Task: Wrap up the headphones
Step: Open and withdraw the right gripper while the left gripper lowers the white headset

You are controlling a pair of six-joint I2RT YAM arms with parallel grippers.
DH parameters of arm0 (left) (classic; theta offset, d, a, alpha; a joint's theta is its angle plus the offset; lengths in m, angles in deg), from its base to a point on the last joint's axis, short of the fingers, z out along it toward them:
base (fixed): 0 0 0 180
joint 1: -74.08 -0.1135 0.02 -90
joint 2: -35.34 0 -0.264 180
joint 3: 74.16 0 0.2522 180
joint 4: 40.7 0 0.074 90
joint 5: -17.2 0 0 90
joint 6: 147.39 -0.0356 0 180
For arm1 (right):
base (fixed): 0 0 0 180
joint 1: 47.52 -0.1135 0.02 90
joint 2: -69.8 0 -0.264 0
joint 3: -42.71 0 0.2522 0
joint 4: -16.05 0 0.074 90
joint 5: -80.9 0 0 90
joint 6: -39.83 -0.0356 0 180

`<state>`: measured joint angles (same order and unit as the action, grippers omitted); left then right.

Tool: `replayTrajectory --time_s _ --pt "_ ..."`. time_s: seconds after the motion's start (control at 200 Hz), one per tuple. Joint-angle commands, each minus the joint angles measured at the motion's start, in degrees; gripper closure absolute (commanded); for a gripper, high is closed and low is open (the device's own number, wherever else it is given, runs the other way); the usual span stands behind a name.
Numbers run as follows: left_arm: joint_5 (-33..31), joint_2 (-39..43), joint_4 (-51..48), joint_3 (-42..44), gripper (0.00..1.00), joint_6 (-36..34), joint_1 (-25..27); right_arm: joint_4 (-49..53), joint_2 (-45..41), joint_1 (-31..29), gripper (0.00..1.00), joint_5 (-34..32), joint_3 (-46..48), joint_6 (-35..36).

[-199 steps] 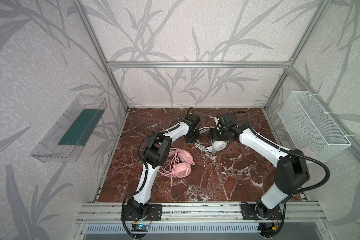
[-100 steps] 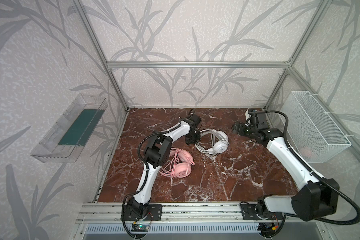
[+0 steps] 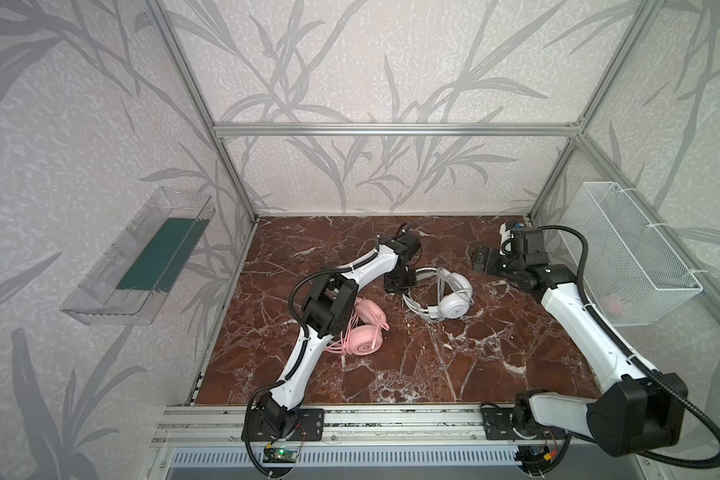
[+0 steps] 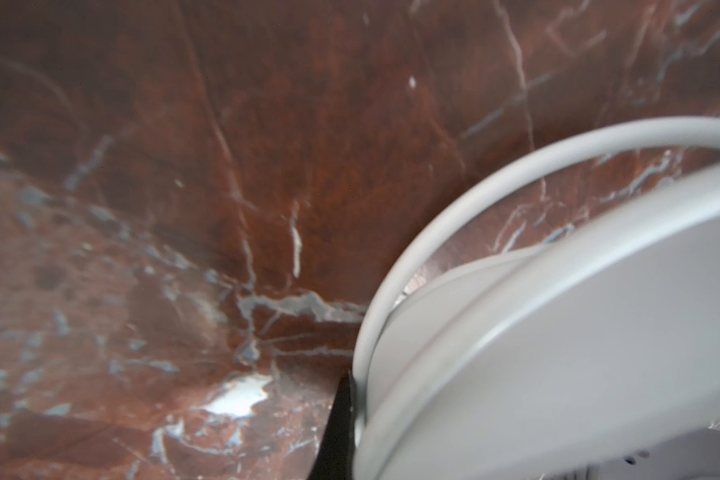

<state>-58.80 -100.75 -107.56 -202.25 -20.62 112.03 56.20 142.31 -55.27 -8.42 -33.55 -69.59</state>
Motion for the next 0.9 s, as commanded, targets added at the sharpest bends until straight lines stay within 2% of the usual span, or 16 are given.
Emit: replayTrajectory --time_s 0.0,0.125,0.24,0.325,0.53,0.6,0.685,0.78,0.895 --pt "0.15 3.11 -1.72 1.97 0.97 2.24 1.56 -2.7 -2.15 0.53 0.01 0.77 1.09 1.48" --pt "0.85 3.7 -2.54 3.24 0.9 2.43 2.94 -2.74 -2.61 0.8 0.01 1.88 1.62 1.75" --pt "2.16 4.17 -2.53 5.67 0.78 2.25 3.88 -2.67 -3.49 0.89 0.01 2.74 2.3 1.9" --pt "1.3 5.33 -1.54 6.74 0.66 2.34 3.86 -2.41 -4.29 0.94 0.01 2.67 2.62 2.24" --pt "-0.17 6.38 -1.53 5.72 0.51 2.9 3.88 -2.82 -5.58 1.11 0.01 2.78 2.95 2.29" --pt "-2.23 8.29 -0.55 6.49 0.42 3.21 3.85 -2.95 -5.55 1.11 0.01 3.2 3.06 2.35" --pt "-3.39 9.26 -2.28 4.09 0.33 2.7 3.37 -2.99 -5.54 1.15 0.01 3.76 3.1 2.53" --pt "-4.48 10.41 -4.55 0.35 0.16 1.55 3.0 -3.28 -5.63 1.16 0.01 4.55 3.4 3.04" --pt "-7.48 12.89 -6.75 -3.88 0.07 -0.35 2.47 -4.38 -5.3 1.15 0.01 4.94 3.5 3.75"
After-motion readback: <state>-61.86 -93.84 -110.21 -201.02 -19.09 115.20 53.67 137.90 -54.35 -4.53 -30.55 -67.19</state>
